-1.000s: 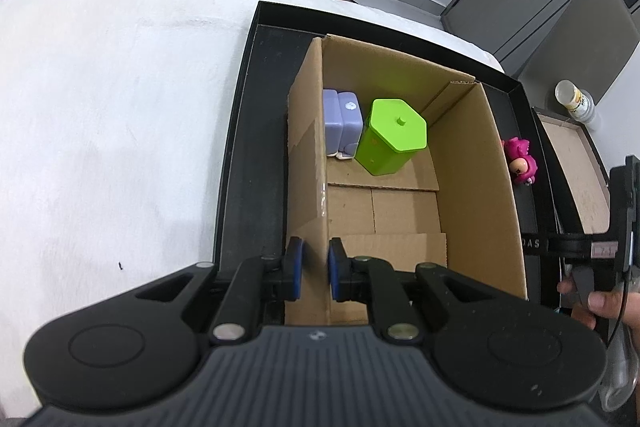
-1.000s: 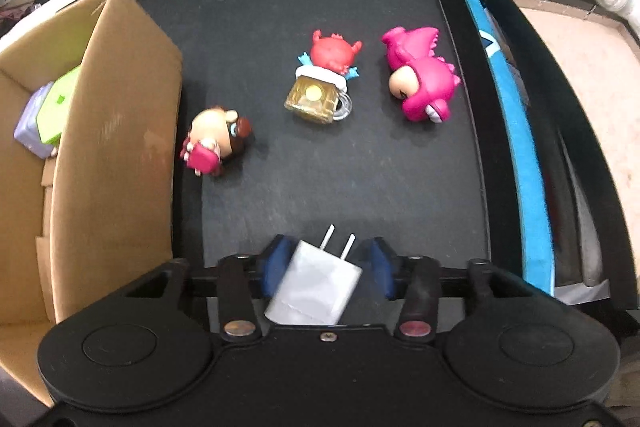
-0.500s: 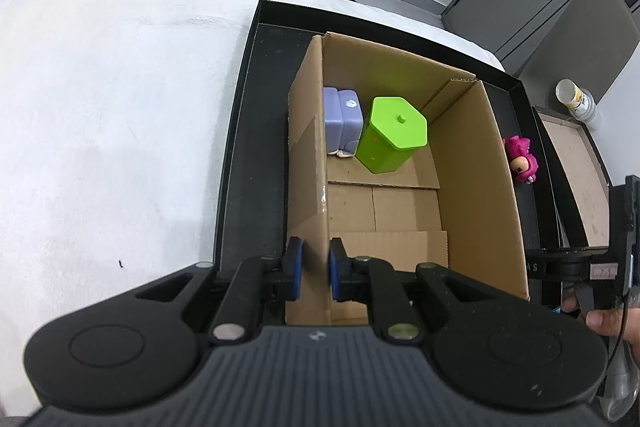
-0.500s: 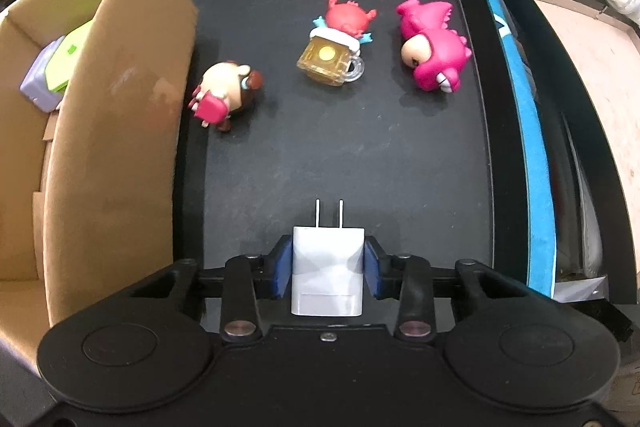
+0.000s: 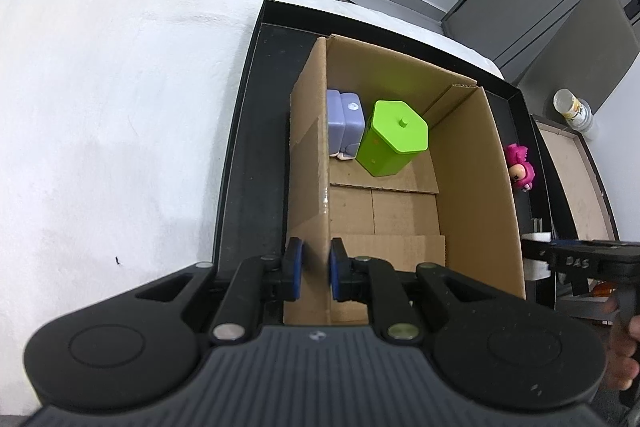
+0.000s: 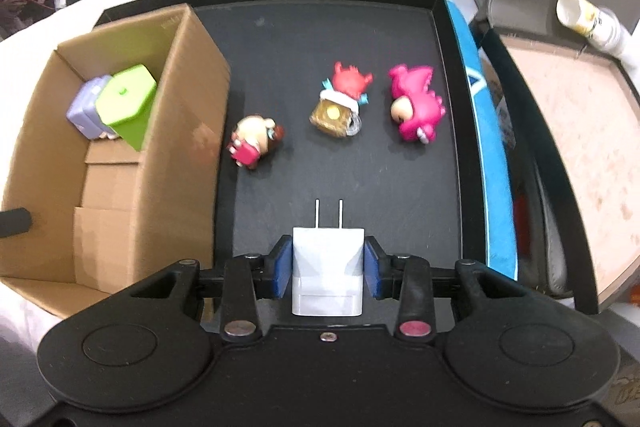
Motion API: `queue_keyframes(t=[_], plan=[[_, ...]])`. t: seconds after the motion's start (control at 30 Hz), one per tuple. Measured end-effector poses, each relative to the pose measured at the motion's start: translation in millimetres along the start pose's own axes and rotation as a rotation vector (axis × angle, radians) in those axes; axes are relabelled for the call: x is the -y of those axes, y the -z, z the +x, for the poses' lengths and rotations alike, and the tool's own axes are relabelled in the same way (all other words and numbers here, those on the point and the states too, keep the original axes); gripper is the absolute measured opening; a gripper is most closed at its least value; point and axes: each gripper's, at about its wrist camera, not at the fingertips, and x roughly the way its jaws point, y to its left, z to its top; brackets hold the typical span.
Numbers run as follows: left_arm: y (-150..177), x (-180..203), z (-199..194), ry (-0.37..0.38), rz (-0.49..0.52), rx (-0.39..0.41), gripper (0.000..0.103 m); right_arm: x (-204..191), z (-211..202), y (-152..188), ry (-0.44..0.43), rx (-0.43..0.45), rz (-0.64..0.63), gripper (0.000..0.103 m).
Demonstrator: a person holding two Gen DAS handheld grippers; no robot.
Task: Organize rigid objects
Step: 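Carry the white charger with the right gripper over the cardboard box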
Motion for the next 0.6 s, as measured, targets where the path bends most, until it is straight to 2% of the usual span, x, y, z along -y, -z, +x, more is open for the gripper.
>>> queue_keyframes(t=[0.6], plan=[[0,-1,-2,0.013,-0.012,0.002,0.013,-24,-49,-17,0.014,0.083,-0.071,0.037]])
